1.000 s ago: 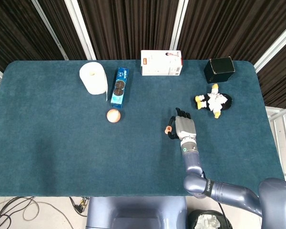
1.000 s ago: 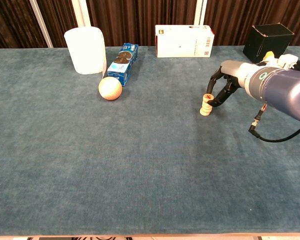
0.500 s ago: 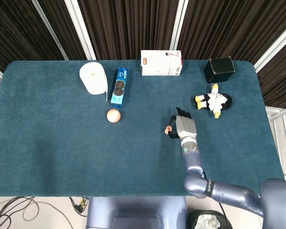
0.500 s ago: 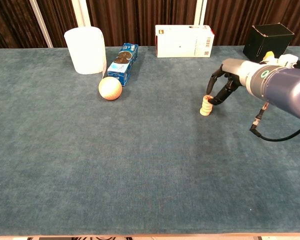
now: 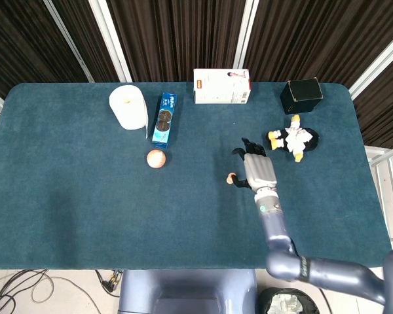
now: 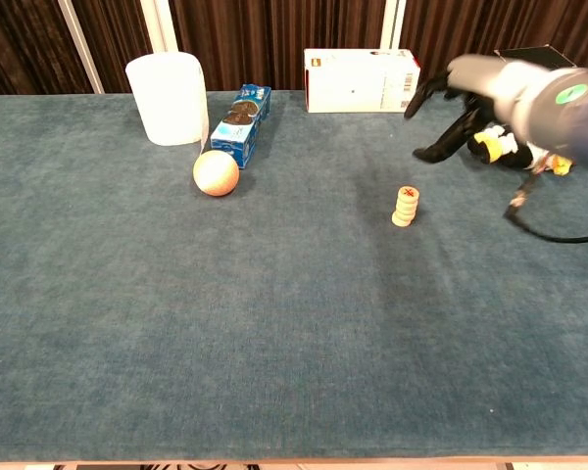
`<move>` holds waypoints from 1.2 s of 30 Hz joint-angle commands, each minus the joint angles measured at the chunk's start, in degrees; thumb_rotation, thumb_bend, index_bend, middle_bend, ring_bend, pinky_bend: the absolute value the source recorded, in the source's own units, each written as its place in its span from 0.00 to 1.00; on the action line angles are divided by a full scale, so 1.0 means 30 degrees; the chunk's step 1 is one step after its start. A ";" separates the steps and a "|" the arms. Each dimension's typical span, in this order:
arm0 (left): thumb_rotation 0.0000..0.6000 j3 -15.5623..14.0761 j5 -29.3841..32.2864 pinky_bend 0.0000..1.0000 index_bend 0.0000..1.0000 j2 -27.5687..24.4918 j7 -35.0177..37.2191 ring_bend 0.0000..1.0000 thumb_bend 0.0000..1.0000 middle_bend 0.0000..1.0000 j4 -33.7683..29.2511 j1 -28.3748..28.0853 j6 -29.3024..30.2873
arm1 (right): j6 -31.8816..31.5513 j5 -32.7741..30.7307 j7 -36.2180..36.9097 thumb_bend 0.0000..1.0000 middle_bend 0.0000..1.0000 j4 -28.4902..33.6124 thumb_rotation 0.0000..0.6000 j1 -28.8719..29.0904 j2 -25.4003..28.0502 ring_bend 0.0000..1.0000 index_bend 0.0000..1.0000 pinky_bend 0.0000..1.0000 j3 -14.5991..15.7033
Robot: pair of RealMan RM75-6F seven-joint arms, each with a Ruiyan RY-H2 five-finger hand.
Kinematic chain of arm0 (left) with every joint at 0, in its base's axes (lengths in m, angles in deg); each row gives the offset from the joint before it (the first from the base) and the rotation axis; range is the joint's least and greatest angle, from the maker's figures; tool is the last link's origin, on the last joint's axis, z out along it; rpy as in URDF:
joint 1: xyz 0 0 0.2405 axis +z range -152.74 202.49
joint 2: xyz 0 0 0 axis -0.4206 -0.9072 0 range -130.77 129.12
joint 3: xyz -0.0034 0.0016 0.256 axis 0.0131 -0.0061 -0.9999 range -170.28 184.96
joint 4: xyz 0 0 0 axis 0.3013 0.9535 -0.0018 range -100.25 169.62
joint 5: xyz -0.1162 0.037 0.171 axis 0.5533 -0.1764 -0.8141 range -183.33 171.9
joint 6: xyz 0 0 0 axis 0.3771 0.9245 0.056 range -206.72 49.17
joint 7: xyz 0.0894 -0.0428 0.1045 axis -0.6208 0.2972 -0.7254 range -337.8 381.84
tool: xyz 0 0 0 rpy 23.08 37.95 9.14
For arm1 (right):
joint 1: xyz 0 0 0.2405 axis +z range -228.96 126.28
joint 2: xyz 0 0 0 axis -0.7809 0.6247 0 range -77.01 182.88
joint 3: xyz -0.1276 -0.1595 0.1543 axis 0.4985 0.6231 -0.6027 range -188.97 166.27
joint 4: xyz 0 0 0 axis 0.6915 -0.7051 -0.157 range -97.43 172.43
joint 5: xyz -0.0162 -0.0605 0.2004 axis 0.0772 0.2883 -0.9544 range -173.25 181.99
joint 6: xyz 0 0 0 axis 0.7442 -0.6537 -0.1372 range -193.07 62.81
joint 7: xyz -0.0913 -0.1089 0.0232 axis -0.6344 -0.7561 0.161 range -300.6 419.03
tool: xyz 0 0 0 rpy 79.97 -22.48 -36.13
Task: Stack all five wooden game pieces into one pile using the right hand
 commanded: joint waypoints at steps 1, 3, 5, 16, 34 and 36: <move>1.00 -0.0102 -0.0083 0.00 0.02 0.0077 -0.0274 0.00 0.11 0.00 -0.0085 -0.0062 -0.0086 | -0.1503 0.4330 0.1786 0.41 0.00 0.4233 1.00 -0.2792 0.3376 0.00 0.23 0.00 0.2263; 1.00 -0.0197 -0.0154 0.00 0.02 0.0092 -0.0466 0.00 0.11 0.00 -0.0168 -0.0091 -0.0163 | -0.1877 0.6199 0.2445 0.41 0.00 0.5475 1.00 -0.3891 0.4657 0.00 0.21 0.00 0.3391; 1.00 -0.0270 -0.0115 0.00 0.02 0.0071 -0.0604 0.00 0.11 0.00 -0.0259 -0.0118 -0.0295 | -0.2352 0.7734 0.2878 0.41 0.00 0.6059 1.00 -0.4725 0.5429 0.00 0.19 0.00 0.4277; 1.00 -0.0441 -0.0220 0.00 0.02 0.0241 -0.1230 0.00 0.11 0.00 -0.0191 -0.0352 -0.0582 | -0.8508 1.8950 0.5862 0.41 0.00 0.2530 1.00 -1.0907 0.6696 0.00 0.16 0.00 0.9939; 1.00 -0.0897 -0.1730 0.00 0.02 0.0293 -0.1272 0.00 0.11 0.00 0.0027 -0.0261 -0.0082 | -0.8733 1.9784 0.6745 0.41 0.00 -0.0155 1.00 -1.2914 0.6100 0.00 0.15 0.00 0.9127; 1.00 -0.0908 -0.2046 0.00 0.02 0.0327 -0.1061 0.00 0.11 0.00 0.0225 -0.0290 -0.0006 | -0.8695 1.9893 0.6781 0.41 0.00 -0.0152 1.00 -1.2976 0.6048 0.00 0.15 0.00 0.8989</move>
